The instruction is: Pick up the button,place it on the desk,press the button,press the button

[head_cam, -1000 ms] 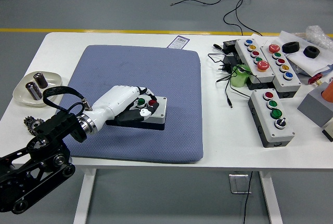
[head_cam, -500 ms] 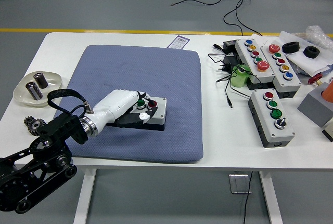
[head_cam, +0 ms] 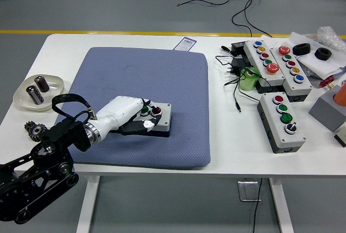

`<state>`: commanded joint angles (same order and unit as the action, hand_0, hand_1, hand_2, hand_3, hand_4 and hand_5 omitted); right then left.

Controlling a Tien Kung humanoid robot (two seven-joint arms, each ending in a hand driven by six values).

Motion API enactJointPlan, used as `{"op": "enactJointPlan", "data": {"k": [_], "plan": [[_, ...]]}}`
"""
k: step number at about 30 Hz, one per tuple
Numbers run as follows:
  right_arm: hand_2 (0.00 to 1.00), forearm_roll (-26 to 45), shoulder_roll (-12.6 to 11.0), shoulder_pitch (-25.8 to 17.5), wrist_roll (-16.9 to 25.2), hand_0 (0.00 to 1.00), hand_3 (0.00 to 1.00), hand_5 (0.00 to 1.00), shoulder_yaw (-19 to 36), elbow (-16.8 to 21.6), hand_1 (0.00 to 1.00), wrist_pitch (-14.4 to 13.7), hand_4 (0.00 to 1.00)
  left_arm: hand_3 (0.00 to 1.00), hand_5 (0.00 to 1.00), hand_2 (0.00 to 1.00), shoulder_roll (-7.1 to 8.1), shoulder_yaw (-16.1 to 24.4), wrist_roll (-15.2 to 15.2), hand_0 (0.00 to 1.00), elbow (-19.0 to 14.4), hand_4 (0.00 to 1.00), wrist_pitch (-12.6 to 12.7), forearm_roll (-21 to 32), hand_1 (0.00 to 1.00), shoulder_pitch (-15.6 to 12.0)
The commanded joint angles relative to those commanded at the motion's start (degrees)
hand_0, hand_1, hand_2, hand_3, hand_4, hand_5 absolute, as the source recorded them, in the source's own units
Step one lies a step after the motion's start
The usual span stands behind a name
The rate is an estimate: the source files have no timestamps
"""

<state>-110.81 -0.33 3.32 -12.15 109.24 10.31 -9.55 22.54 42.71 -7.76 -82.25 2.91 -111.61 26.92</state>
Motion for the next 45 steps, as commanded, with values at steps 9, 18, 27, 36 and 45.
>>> {"op": "enactJointPlan", "data": {"k": [9, 18, 27, 36, 45], "plan": [[0.706, 0.1, 0.0, 0.0, 0.0, 0.521, 0.623, 0.155, -0.2, 0.0, 0.657, 0.0, 0.304, 0.828, 0.998, 0.100, 0.11, 3.3, 9.0, 0.002, -0.3, 0.598, 12.3, 7.1, 0.038, -1.8], [0.706, 0.0, 0.0, 0.0, 0.0, 0.520, 0.623, 0.155, -0.2, 0.0, 0.658, 0.1, 0.305, 0.986, 0.998, 0.699, -1.98, 9.8, 13.6, 0.438, 3.6, 0.590, 14.9, 27.8, 0.617, -4.0], [0.706, 0.2, 0.0, 0.1, 0.0, 0.520, 0.623, 0.155, -0.3, 0.0, 0.657, 0.1, 0.305, 0.975, 0.998, 0.931, -3.58, 16.2, 16.1, 0.759, 8.9, 0.584, 12.3, 49.4, 0.838, -5.7], [0.706, 0.1, 0.0, 0.1, 0.0, 0.521, 0.623, 0.155, -0.2, 0.0, 0.657, 0.1, 0.305, 0.965, 0.998, 0.936, -5.00, 20.6, 16.8, 0.776, 13.8, 0.585, 10.8, 60.7, 0.845, -7.8], [0.706, 0.0, 0.1, 0.1, 0.0, 0.521, 0.623, 0.156, -0.2, 0.0, 0.657, 0.1, 0.304, 0.958, 0.998, 0.927, -5.24, 22.8, 16.9, 0.767, 16.0, 0.581, 9.6, 61.5, 0.839, -8.8]]}}
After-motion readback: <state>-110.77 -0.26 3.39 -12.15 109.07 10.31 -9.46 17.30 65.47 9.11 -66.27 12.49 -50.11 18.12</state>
